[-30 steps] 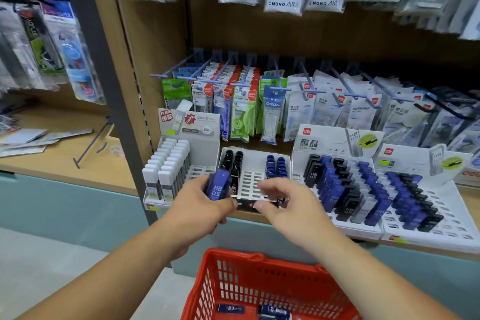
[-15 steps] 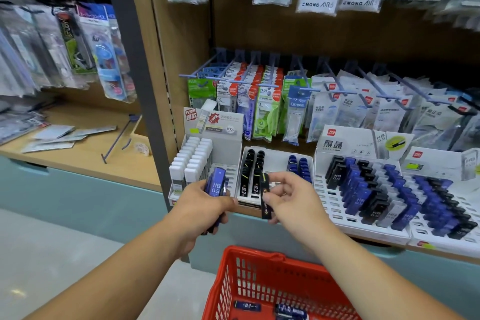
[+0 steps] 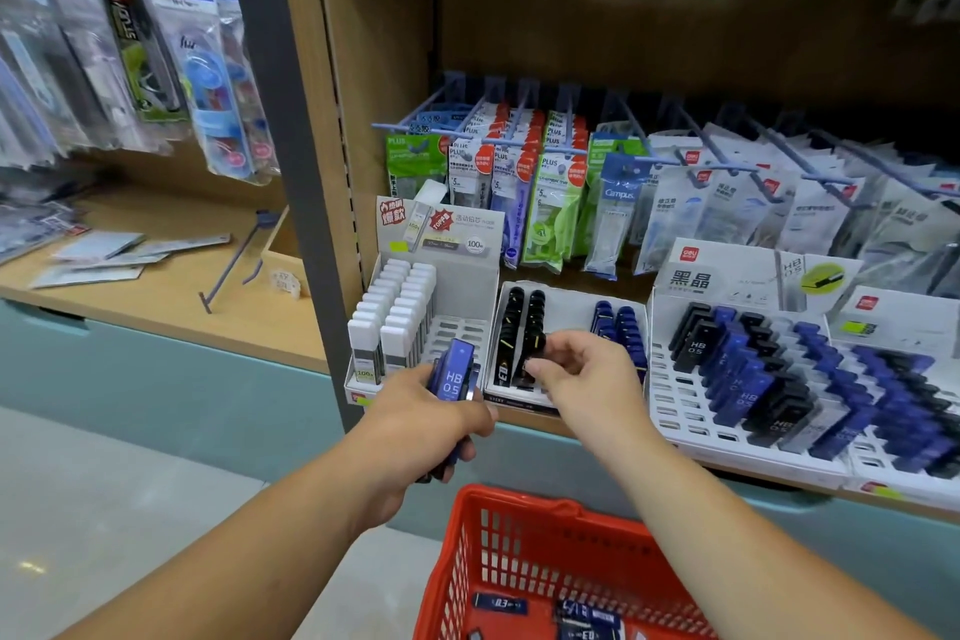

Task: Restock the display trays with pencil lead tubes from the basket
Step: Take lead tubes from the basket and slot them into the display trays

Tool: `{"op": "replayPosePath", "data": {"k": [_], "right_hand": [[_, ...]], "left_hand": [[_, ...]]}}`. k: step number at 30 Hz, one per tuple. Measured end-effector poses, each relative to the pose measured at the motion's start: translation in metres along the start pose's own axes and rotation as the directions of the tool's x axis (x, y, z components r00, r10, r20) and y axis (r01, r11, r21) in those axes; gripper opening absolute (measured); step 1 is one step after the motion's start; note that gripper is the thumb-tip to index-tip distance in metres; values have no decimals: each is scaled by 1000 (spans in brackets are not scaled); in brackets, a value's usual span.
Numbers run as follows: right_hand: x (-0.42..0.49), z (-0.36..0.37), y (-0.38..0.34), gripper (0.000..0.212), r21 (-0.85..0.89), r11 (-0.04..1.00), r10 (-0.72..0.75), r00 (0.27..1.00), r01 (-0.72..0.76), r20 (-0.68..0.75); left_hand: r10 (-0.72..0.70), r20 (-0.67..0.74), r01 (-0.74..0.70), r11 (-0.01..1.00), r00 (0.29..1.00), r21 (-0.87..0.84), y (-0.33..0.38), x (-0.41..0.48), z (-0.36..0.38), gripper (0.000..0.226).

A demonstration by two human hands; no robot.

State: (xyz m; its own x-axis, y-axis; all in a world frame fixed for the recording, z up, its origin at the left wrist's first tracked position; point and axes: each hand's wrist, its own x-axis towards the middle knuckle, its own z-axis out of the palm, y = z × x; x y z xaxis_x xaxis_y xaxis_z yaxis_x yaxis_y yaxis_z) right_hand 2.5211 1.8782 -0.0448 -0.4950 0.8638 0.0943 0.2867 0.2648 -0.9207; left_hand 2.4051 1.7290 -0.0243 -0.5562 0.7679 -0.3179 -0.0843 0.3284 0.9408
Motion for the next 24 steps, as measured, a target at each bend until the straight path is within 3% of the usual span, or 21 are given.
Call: {"op": "replayPosePath", "data": {"k": [4, 14, 18, 24], "right_hand": [[3, 0, -1, 18, -90, 994, -58, 998, 58, 3], [-1, -6, 2, 30, -85, 994, -60, 996, 66, 68], [1, -4, 5, 30, -116, 992, -40, 998, 46, 50], [-2, -2, -5, 50, -235, 968, -94, 995, 85, -28]], "left_hand": [[-3, 0, 3, 1000, 1000, -10, 0, 0, -1, 23], [-7, 3, 7, 1000, 1000, -11, 0, -2, -4, 25], [-6, -3, 6, 1000, 1000, 10, 0, -2, -2, 24], [-7, 32, 6, 1000, 999, 26, 6, -7, 3, 27]]}}
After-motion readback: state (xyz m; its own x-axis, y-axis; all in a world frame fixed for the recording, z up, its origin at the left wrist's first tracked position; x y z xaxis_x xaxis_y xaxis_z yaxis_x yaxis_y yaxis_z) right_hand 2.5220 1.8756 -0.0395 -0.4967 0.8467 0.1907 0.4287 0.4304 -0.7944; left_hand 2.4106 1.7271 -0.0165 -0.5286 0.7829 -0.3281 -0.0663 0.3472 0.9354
